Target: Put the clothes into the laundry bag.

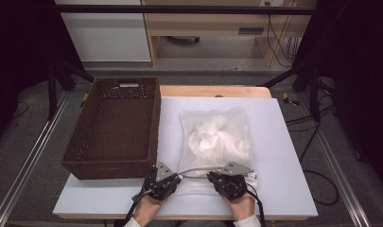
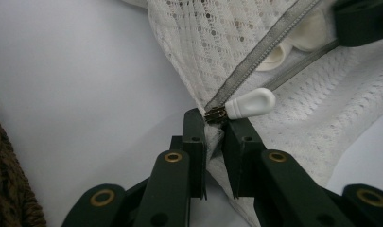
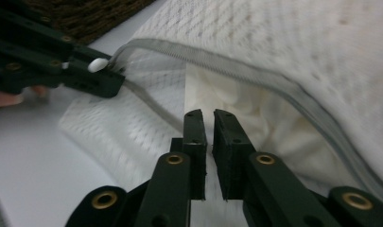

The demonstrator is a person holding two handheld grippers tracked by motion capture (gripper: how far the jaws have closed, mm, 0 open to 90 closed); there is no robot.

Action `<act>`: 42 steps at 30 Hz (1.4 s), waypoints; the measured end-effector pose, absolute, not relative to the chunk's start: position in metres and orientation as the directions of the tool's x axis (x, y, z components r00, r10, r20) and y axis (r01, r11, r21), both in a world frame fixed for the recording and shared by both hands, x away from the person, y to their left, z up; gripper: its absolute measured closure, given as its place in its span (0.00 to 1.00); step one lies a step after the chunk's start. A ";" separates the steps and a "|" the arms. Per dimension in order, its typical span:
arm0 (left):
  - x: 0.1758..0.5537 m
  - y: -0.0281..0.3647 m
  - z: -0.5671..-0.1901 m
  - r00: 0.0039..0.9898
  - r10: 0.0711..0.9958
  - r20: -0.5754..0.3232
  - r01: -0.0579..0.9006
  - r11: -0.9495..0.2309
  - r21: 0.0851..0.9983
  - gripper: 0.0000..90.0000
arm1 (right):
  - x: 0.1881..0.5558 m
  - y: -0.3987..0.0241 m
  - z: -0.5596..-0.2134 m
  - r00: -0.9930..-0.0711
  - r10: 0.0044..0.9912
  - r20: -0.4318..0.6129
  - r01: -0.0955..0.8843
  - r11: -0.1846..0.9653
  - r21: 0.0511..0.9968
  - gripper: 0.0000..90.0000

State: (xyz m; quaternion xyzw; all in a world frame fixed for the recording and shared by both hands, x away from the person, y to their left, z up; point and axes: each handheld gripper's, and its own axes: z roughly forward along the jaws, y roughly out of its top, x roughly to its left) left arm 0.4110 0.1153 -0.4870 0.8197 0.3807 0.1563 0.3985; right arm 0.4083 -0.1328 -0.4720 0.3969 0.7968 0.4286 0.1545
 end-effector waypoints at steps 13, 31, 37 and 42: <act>0.405 0.111 -0.485 0.675 0.738 0.001 0.477 -0.438 0.762 0.90 | 0.466 -0.104 -0.482 -0.525 0.851 0.013 0.555 0.331 0.763 1.00; 0.405 0.113 -0.487 0.674 0.738 -0.021 0.483 -0.419 0.769 0.90 | 0.401 -0.179 -0.452 -0.503 0.864 0.028 0.446 0.232 0.865 0.70; 0.406 0.113 -0.487 0.672 0.740 -0.025 0.485 -0.414 0.771 0.89 | 0.397 -0.245 -0.466 -0.273 0.960 0.056 0.537 0.104 0.837 0.53; 0.407 0.114 -0.487 0.669 0.742 -0.028 0.489 -0.412 0.769 0.89 | 0.404 -0.249 -0.479 -0.344 0.931 0.121 0.599 0.119 0.792 0.87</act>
